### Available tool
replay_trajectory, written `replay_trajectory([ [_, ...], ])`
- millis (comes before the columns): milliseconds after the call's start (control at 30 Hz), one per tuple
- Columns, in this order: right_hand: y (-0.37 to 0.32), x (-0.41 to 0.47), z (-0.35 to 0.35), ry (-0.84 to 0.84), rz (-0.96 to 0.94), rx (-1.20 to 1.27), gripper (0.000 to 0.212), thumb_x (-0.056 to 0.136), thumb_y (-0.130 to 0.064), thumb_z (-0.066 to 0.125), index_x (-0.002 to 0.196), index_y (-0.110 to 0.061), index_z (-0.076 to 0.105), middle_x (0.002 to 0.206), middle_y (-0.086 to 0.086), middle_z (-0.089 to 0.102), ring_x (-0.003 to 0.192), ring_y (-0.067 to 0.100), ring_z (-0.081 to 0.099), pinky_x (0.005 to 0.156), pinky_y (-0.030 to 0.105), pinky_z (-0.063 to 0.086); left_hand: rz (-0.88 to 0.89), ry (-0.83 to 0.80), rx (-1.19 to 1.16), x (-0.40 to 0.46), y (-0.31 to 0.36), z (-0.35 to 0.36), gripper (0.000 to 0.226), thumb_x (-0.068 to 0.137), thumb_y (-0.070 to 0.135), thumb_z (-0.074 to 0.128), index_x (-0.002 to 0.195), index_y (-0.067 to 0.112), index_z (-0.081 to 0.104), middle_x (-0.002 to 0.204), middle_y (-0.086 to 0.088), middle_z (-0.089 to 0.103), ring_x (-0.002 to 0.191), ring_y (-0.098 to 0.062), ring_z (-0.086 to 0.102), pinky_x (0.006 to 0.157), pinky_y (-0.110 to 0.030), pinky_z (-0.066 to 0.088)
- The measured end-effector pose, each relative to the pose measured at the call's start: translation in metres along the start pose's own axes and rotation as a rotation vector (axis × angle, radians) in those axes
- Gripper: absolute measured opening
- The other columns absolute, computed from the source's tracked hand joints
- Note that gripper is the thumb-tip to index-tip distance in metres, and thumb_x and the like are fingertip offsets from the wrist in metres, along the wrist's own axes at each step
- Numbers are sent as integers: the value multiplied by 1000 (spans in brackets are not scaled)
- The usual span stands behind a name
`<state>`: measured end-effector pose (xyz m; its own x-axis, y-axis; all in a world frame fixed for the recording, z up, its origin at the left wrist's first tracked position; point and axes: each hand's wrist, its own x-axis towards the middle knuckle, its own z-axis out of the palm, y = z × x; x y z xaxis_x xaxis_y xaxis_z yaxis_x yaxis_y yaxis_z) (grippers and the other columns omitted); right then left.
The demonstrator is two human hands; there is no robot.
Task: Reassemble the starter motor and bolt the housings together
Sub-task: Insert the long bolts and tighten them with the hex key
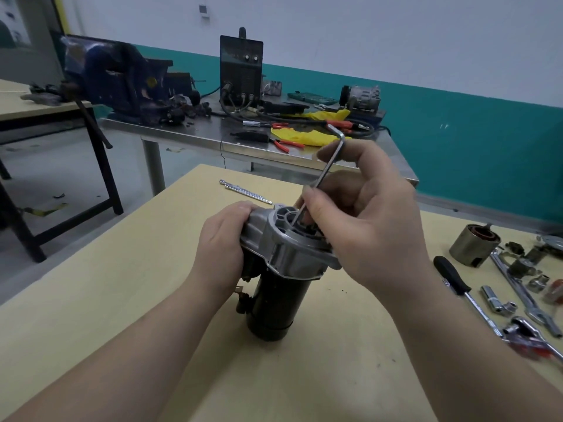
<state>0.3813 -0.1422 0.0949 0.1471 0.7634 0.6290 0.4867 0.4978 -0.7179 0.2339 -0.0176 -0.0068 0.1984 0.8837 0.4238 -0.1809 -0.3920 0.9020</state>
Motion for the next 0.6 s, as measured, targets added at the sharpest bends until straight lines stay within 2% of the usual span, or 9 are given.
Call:
replay_trajectory([
  [200, -1, -3, 6, -22, -15, -66, 24, 99, -10, 70, 114, -24, 58, 81, 0, 76, 78, 26, 74, 67, 51, 61, -29, 26, -36, -1, 1, -1, 44, 100, 36, 44, 90, 3, 72, 90, -29, 65, 89, -48, 61, 71, -43, 49],
  [333, -1, -3, 7, 65, -21, 9, 22, 100, -9, 69, 114, -22, 58, 84, -1, 78, 78, 20, 76, 69, 40, 64, -6, 15, -23, -3, 2, 0, 46, 100, 38, 43, 89, 4, 72, 87, -29, 64, 86, -48, 59, 72, -46, 48],
  [433, -1, -5, 8, 17, -16, -28, 23, 99, -9, 69, 114, -22, 58, 84, -1, 78, 80, 21, 76, 69, 43, 64, -16, 4, -24, -4, 4, 1, 44, 98, 40, 44, 87, 9, 73, 84, -24, 65, 82, -44, 61, 67, -46, 48],
  [500, -1, -7, 9, -34, 3, -50, 23, 100, -10, 70, 114, -23, 58, 83, -1, 78, 81, 22, 77, 68, 45, 64, -19, 3, -21, -4, 6, 1, 42, 99, 40, 43, 85, 14, 73, 82, -19, 66, 77, -34, 63, 62, -37, 51],
  [600, -4, -7, 8, -39, 42, -16, 22, 100, -11, 69, 112, -26, 58, 85, -1, 79, 84, 20, 78, 69, 45, 65, -19, 0, -17, -4, 6, 1, 42, 99, 40, 43, 85, 14, 73, 83, -19, 67, 81, -41, 63, 62, -34, 52],
])
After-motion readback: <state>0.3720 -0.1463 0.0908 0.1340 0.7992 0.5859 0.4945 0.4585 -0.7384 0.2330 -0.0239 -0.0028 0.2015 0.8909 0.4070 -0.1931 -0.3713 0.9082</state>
